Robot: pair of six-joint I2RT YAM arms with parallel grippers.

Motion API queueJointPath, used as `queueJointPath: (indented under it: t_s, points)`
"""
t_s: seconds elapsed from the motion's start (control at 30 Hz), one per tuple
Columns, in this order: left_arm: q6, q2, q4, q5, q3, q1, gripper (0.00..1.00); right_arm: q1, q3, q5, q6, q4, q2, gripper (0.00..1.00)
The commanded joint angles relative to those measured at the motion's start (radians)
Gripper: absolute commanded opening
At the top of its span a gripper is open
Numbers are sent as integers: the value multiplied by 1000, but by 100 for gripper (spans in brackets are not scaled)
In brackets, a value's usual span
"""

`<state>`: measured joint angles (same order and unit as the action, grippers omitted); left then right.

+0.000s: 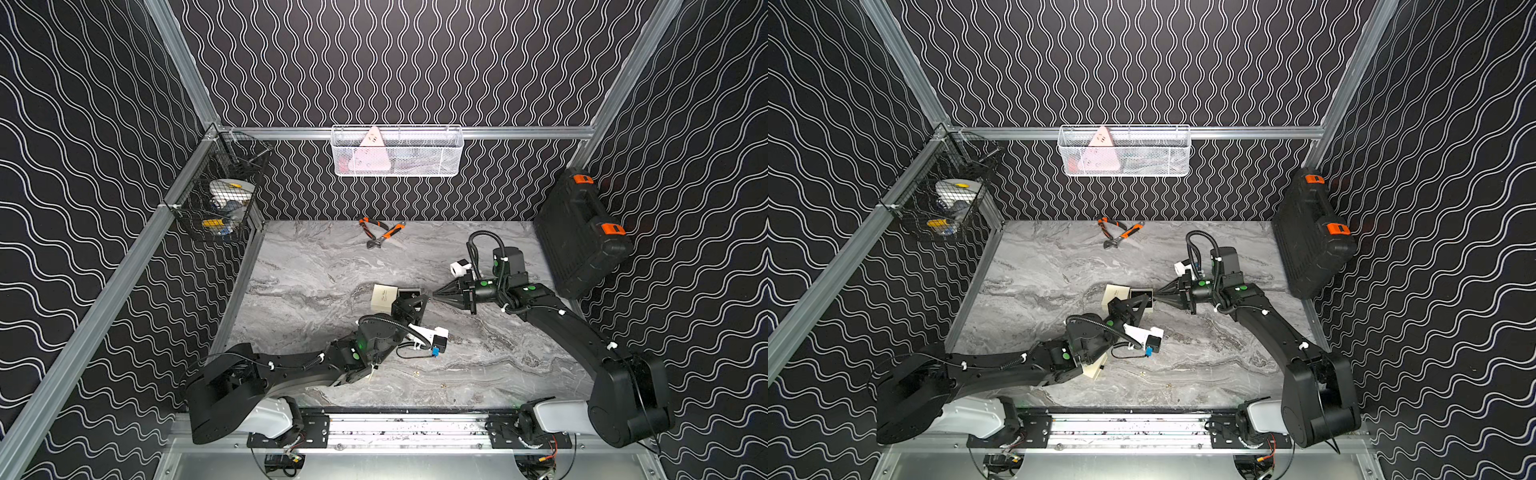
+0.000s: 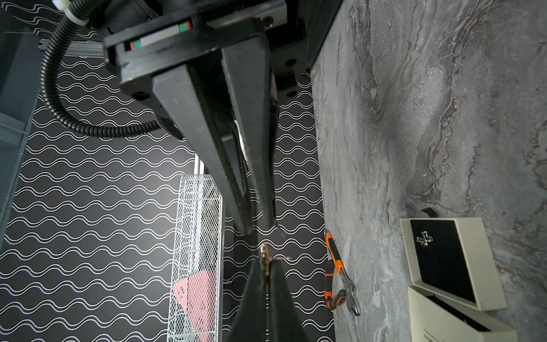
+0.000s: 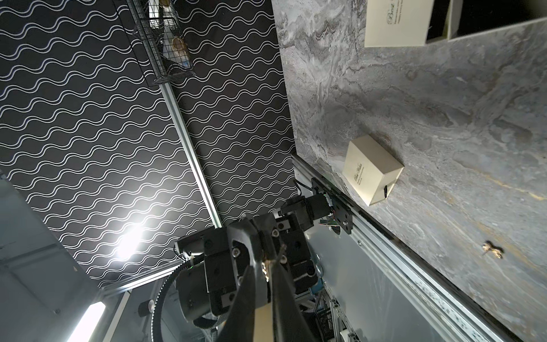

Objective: Place the earrings into the drawer-style jewelry box
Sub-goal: Pick up the earring from the center of the board.

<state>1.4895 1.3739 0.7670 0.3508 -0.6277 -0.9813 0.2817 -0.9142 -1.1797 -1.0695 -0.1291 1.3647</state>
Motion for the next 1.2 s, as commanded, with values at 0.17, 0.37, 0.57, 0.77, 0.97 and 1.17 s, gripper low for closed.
queueJointPath:
  t_s: [0.17, 0.37, 0.57, 0.77, 0.97, 1.17]
  points:
    - [-5, -10, 27, 10, 0, 1, 0, 18, 14, -15, -37, 77, -12, 14]
    - [-5, -16, 23, 14, 2, 0, 0, 28, 19, -13, -55, 104, -15, 11]
    - [-3, -19, 20, 15, 3, -3, 0, 40, 28, -10, -79, 138, -16, 11]
    - [-2, -22, 17, 17, 5, -7, 0, 48, 31, -7, -102, 172, -14, 11]
    - [-2, -28, 14, 18, 8, -8, 0, 48, 29, -1, -98, 163, -16, 5]
    - [-3, -26, 15, 20, 8, -9, 0, 50, 26, 2, -95, 161, -14, 0]
